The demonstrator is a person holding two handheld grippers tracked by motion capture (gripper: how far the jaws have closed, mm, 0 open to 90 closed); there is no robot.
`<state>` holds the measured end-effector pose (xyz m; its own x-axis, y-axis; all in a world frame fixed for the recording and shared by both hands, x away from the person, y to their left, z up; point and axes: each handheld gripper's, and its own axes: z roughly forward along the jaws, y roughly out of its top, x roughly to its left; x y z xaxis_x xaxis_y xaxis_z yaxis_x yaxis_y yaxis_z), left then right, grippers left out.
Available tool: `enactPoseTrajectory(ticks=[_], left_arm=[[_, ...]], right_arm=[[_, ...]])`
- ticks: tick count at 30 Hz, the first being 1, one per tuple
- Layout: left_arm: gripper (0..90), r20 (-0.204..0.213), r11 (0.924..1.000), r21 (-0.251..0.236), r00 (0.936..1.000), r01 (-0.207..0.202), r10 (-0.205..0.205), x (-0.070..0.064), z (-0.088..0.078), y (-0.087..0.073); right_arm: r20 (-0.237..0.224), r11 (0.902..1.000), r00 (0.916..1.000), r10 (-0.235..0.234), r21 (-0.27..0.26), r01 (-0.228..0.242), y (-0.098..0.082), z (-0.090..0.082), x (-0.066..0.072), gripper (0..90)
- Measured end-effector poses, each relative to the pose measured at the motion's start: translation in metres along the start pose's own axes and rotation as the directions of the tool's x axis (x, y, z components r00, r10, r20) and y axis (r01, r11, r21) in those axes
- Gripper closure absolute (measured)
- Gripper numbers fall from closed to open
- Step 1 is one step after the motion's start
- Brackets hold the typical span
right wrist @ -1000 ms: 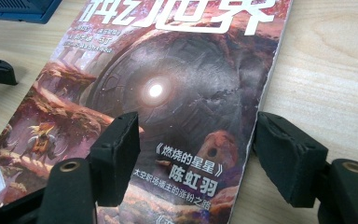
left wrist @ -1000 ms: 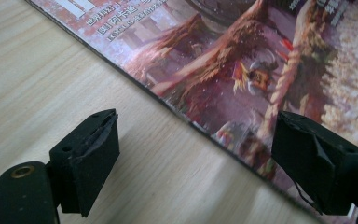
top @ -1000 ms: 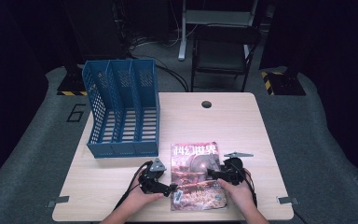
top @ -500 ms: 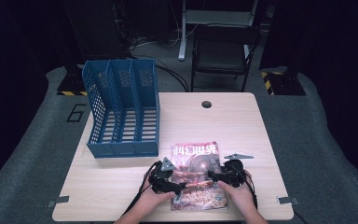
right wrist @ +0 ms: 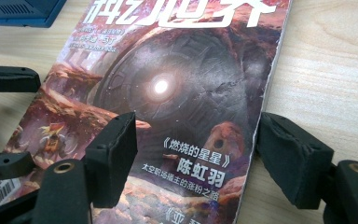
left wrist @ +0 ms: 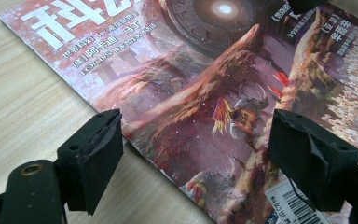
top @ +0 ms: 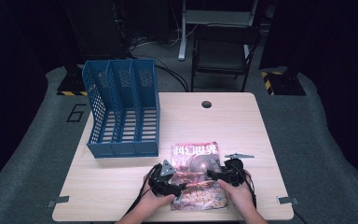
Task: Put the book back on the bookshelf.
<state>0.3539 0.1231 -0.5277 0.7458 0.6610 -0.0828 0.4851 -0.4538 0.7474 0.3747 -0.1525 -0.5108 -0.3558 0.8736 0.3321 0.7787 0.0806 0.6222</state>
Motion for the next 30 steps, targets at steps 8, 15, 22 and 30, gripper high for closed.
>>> enactPoseTrajectory(ticks=[8, 15, 22, 30], left_arm=[[17.9, -0.002, 0.9999, -0.010, 1.0000, -0.006, 0.006, 0.000, 0.000, -0.001], [18.0, 0.000, 0.9999, -0.010, 1.0000, -0.001, 0.001, 0.000, 0.000, -0.002], [18.0, -0.004, 0.9999, -0.014, 1.0000, -0.006, 0.006, 0.000, 0.000, -0.002], [18.0, -0.005, 0.9998, -0.019, 1.0000, -0.005, 0.005, 0.000, 0.000, -0.002]], right_arm=[[-0.049, 0.9980, 0.9976, 0.048, -0.038, -0.050, 0.003, -0.010, -0.002, 32.6], [-0.128, 0.9917, 0.9903, 0.055, -0.108, -0.069, 0.006, -0.020, 0.003, 34.1], [-0.166, 0.9911, 0.9848, 0.051, -0.113, -0.070, 0.008, -0.022, 0.007, 36.1], [-0.178, 0.9945, 0.9800, 0.089, -0.038, -0.098, 0.015, 0.000, -0.009, 39.8]])
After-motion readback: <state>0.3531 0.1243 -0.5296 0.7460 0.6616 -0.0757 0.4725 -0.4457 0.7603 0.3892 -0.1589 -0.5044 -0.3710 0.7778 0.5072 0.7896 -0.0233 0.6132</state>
